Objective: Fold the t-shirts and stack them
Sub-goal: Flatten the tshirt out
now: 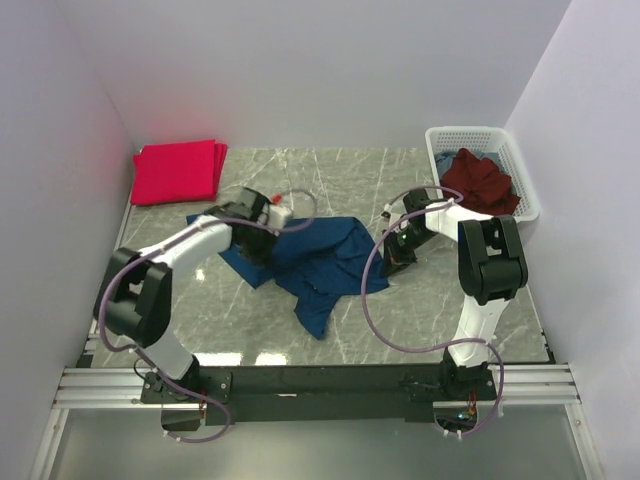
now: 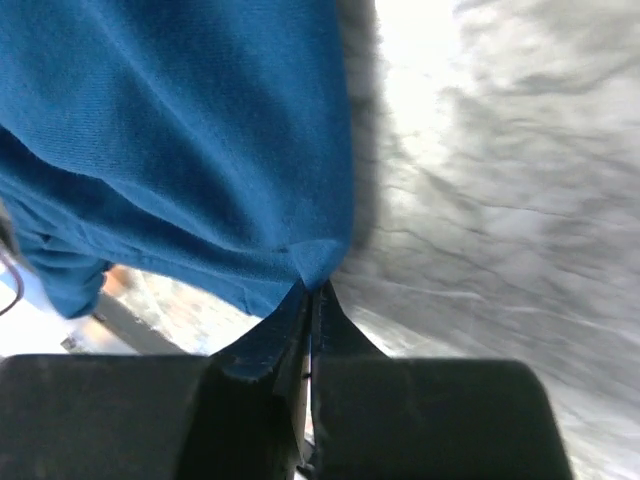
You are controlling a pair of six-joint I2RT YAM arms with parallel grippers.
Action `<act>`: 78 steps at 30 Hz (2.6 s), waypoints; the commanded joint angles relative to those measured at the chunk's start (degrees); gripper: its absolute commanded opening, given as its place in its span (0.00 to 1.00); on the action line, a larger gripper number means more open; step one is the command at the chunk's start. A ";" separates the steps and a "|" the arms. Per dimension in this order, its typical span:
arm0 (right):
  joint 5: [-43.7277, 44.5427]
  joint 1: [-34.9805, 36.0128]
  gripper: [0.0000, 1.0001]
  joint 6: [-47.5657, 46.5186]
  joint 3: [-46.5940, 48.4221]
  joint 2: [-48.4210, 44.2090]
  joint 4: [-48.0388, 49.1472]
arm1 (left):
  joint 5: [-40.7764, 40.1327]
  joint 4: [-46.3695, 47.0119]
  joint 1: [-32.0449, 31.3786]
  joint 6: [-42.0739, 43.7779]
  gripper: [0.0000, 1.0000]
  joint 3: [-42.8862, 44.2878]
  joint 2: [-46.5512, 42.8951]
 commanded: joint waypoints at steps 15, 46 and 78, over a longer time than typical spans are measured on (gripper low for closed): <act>19.94 -4.47 0.00 -15.16 35.62 -0.71 -15.10 | 2.66 -14.55 20.21 12.39 0.01 18.57 -8.08; 23.46 -4.21 0.00 -19.47 41.35 -38.39 -12.13 | -0.75 -3.04 34.19 3.17 0.00 29.30 -34.52; 24.76 -0.96 0.02 -26.68 21.13 -29.30 21.95 | 2.49 10.93 32.88 1.85 0.05 17.35 -19.04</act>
